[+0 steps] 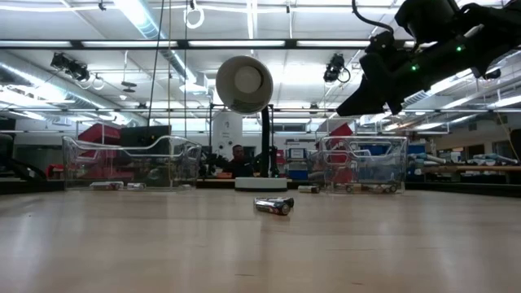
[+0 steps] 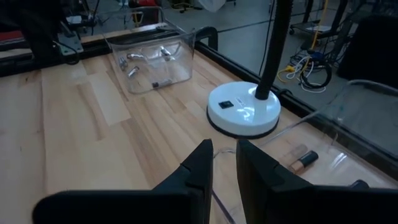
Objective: Sort batteries
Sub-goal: Put the silver battery in the transparent bin
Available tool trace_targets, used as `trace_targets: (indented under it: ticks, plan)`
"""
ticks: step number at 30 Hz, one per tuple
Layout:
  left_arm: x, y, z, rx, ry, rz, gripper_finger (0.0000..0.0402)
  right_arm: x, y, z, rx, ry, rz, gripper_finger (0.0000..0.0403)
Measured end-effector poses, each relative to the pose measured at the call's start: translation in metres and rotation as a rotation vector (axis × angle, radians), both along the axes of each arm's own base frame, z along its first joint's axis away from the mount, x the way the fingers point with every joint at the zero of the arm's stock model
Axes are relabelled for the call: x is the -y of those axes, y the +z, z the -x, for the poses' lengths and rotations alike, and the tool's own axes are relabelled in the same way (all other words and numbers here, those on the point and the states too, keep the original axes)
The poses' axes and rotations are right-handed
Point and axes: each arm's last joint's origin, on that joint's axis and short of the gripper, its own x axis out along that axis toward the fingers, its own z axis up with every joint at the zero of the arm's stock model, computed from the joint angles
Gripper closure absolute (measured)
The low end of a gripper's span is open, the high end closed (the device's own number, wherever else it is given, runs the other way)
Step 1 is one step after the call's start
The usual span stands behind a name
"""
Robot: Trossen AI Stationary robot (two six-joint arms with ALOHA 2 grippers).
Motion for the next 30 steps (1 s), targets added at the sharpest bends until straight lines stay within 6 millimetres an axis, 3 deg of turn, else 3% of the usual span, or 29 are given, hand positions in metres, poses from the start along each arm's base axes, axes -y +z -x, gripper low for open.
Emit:
trace_targets:
  ticks: [3, 5, 7, 10, 12, 15, 21, 30]
  plan:
    - [0.044, 0.025, -0.048, 0.547, -0.041, 0.309, 0.0294, 0.001, 0.002, -0.001, 0.021, -0.003, 0.005, 0.0345]
    - [0.044, 0.035, -0.054, 0.727, -0.247, 0.232, 0.0294, 0.001, 0.003, -0.001, 0.033, -0.006, 0.010, 0.0345]
    - [0.060, 0.042, -0.058, 0.853, -0.401, 0.281, 0.0294, 0.001, 0.003, -0.001, 0.030, -0.007, 0.018, 0.0345]
    - [0.045, 0.029, -0.048, 0.682, -0.345, 0.199, 0.0294, 0.002, 0.006, -0.005, 0.069, -0.006, 0.032, 0.0345]
    - [0.048, 0.030, -0.049, 0.643, -0.257, 0.255, 0.0294, 0.002, 0.003, -0.005, 0.058, -0.004, 0.031, 0.0345]
    - [0.040, 0.019, -0.029, 0.481, -0.181, 0.189, 0.0294, 0.002, 0.001, -0.007, 0.059, -0.001, 0.030, 0.0345]
    - [0.039, 0.007, -0.014, 0.263, 0.038, 0.199, 0.0294, 0.002, -0.005, -0.010, 0.052, -0.001, 0.023, 0.0345]
    - [0.025, 0.006, 0.002, -0.011, 0.075, 0.104, 0.0294, 0.002, -0.005, -0.010, 0.052, 0.000, 0.024, 0.0345]
